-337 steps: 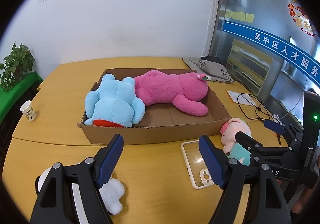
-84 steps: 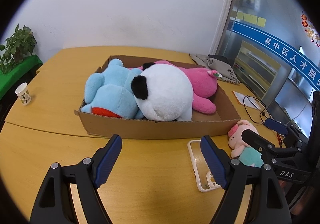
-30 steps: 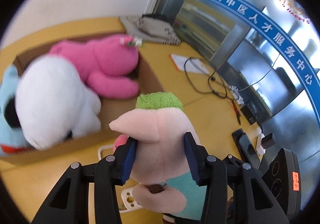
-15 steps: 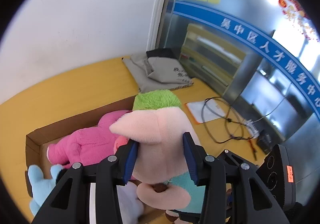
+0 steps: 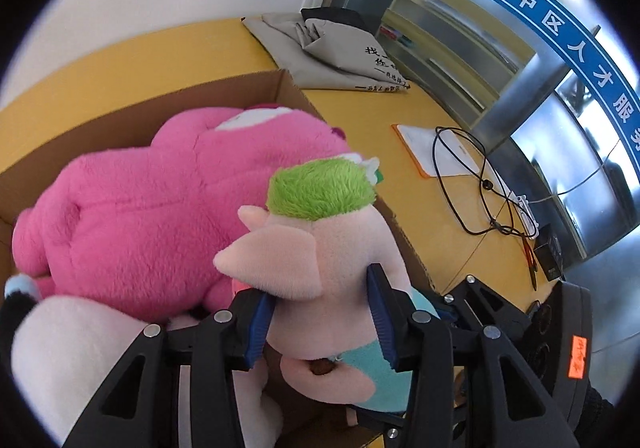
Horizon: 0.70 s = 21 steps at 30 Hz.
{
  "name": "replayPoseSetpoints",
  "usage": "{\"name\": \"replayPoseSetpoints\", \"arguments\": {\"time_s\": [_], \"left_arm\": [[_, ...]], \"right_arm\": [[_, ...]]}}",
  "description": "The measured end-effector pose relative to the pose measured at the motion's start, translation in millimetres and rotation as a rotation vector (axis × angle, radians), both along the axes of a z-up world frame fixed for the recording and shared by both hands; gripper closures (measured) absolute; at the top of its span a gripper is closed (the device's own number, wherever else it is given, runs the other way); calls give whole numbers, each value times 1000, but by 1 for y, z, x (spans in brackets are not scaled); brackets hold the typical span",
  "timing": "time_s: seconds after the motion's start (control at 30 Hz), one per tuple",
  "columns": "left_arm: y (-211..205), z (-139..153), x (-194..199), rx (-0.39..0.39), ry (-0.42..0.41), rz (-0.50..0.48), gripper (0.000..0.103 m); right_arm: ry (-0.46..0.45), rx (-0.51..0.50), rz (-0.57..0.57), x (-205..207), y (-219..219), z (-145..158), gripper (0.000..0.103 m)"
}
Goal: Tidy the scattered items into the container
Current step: 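Carry the pig plush with both grippers into the box beside the pink bear, release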
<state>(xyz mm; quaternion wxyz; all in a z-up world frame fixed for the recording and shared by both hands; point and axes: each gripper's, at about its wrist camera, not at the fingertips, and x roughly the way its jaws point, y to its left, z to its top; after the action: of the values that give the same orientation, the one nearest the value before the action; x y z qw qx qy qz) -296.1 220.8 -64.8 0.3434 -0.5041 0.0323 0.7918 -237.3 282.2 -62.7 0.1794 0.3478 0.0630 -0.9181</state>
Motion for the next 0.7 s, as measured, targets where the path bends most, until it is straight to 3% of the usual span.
{"name": "replayPoseSetpoints", "arguments": {"time_s": [0.13,0.2,0.33,0.4,0.5,0.57,0.7], "left_arm": [[-4,1,5,1,-4,9,53],[-7,9,13,-14,41,29,47],[-28,38,44,-17,197,59,47],[-45,56,65,-1,265,75,43],[-86,78,105,12,363,141,26],[-115,83,128,-1,400,197,24],[-169,75,165,-40,392,322,24]], "right_arm": [[-44,3,-23,11,2,2,16],[-58,-3,-40,20,5,4,10],[-72,-76,-74,39,15,20,0],[-70,-104,-106,52,21,32,0],[-58,-116,-157,71,23,49,0],[-41,-109,-196,75,21,57,0],[14,-67,-282,96,5,73,0]]}}
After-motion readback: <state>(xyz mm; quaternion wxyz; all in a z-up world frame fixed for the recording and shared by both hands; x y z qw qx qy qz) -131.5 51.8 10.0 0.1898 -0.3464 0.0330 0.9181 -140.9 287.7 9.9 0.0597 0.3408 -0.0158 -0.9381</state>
